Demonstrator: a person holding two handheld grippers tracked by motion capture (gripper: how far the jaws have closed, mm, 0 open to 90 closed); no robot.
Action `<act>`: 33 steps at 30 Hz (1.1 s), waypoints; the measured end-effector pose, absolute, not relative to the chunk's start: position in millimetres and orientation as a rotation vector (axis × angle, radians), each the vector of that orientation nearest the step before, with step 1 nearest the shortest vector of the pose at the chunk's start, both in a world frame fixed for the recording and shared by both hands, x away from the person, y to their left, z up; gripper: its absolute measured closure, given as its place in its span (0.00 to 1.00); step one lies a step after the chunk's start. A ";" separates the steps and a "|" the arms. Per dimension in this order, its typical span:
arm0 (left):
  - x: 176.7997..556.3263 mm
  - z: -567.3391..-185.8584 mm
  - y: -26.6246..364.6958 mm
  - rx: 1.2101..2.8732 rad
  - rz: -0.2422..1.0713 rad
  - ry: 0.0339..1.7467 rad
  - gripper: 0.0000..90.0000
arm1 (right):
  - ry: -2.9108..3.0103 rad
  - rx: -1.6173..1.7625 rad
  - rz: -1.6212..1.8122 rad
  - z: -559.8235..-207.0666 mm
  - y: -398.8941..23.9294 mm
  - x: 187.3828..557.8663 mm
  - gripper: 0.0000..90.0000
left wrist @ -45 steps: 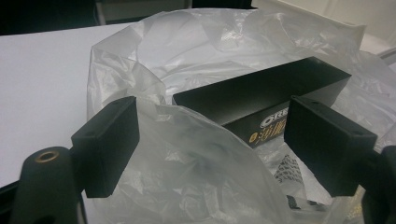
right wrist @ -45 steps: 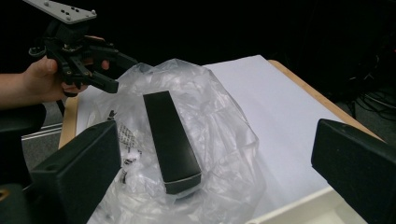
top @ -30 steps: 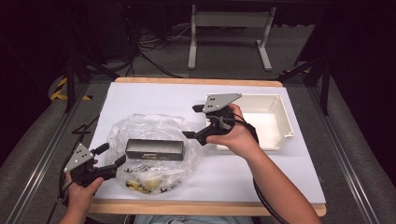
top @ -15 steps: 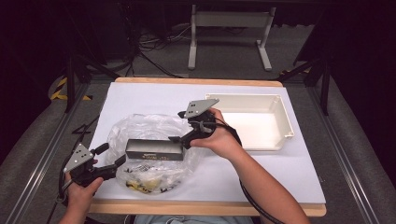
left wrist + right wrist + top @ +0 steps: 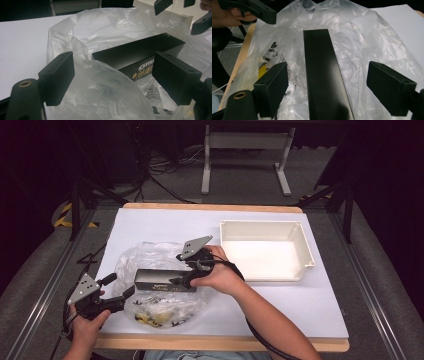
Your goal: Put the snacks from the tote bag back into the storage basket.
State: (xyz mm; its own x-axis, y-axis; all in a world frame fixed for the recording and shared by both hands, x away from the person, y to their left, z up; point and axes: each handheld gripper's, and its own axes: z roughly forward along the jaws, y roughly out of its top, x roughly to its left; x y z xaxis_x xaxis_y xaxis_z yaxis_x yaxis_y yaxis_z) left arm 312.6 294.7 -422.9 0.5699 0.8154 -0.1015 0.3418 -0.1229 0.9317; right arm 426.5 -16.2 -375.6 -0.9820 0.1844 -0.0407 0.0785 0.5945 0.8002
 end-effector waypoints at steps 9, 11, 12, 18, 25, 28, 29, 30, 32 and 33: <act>312.9 -423.0 294.5 1.710 0.539 0.968 0.21 | 2.794 0.218 1.281 -400.0 -4.9 435.1 0.21; 312.8 -423.0 294.5 1.710 0.538 0.971 0.21 | 2.801 0.219 1.274 -402.6 -4.2 436.2 0.21; 312.8 -423.0 294.4 1.710 0.538 0.972 0.21 | 2.805 0.218 1.263 -405.4 -3.4 437.1 0.21; 313.3 -423.3 294.4 1.707 0.535 0.970 0.21 | 2.824 0.204 1.219 -415.0 1.6 439.9 0.21; 313.6 -423.1 294.9 1.713 0.533 0.968 0.21 | 2.833 0.176 1.173 -420.5 8.2 441.6 0.22; 313.5 -422.9 295.2 1.717 0.533 0.970 0.21 | 2.856 0.170 1.124 -422.1 11.0 441.9 0.25; 313.4 -422.9 295.2 1.716 0.532 0.971 0.21 | 2.864 0.165 1.098 -422.1 12.1 442.0 0.26; 313.5 -422.9 295.2 1.715 0.531 0.971 0.21 | 2.868 0.169 1.079 -422.2 13.4 441.6 0.26; 313.5 -422.7 295.5 1.717 0.531 0.969 0.21 | 2.893 0.175 1.031 -421.1 15.7 441.4 0.27; 313.5 -422.7 295.4 1.716 0.532 0.969 0.21 | 2.895 0.164 1.018 -420.9 16.9 441.8 0.27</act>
State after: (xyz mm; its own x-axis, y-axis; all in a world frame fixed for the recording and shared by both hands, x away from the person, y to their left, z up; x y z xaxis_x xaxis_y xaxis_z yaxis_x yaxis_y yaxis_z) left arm 313.5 295.4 -422.7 0.5736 0.8124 -0.1046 0.3479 -0.1260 0.9290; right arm 441.8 16.9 -420.9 -0.9920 0.1229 -0.0294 0.0774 0.7752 0.6270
